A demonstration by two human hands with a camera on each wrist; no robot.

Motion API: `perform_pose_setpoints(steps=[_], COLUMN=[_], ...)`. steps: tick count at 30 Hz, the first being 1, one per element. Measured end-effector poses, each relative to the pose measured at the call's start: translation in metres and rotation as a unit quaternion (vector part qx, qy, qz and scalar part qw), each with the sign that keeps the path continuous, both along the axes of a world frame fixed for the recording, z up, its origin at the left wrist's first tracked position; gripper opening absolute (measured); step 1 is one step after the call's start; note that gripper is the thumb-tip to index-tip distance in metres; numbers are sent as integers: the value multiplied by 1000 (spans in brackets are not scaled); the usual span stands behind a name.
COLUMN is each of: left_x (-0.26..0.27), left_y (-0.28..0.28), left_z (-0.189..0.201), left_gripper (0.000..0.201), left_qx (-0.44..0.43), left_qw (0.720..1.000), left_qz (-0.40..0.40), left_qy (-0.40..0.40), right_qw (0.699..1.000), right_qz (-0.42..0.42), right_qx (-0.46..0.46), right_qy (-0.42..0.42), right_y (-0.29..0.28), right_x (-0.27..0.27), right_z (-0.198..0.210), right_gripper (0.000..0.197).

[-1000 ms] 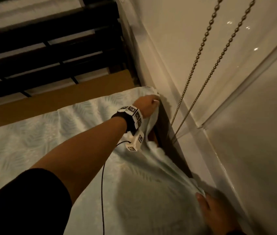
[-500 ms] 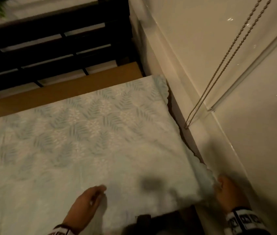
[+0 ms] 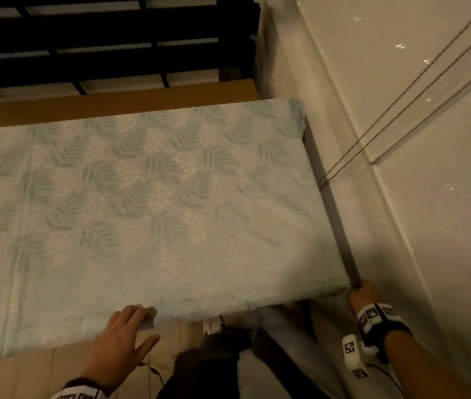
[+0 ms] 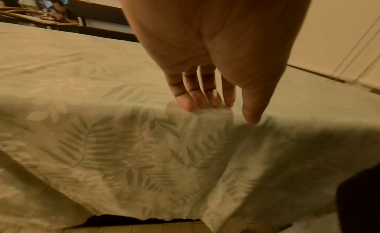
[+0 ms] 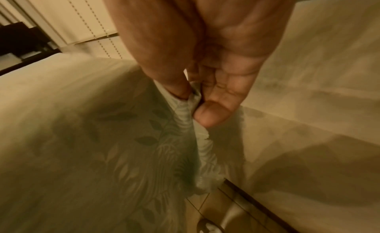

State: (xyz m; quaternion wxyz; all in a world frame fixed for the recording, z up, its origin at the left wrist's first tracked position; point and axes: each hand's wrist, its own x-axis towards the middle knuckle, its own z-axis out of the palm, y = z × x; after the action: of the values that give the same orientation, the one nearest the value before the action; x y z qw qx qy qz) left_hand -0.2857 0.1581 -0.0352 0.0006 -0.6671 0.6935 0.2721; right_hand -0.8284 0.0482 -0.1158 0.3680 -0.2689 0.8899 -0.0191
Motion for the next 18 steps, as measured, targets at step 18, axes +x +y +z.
perform_pose_setpoints(steps=[18], left_x=[-378], left_y=[-151], left_z=[11], left_gripper=[62], left_qx=[-113], left_qw=[931], left_qz=[-346], left_qy=[-7], right_qw=[990], right_qz=[-5], right_qx=[-88], right_qy=[-114], right_y=[2], right_x=[-36], right_z=[40], right_gripper=[13])
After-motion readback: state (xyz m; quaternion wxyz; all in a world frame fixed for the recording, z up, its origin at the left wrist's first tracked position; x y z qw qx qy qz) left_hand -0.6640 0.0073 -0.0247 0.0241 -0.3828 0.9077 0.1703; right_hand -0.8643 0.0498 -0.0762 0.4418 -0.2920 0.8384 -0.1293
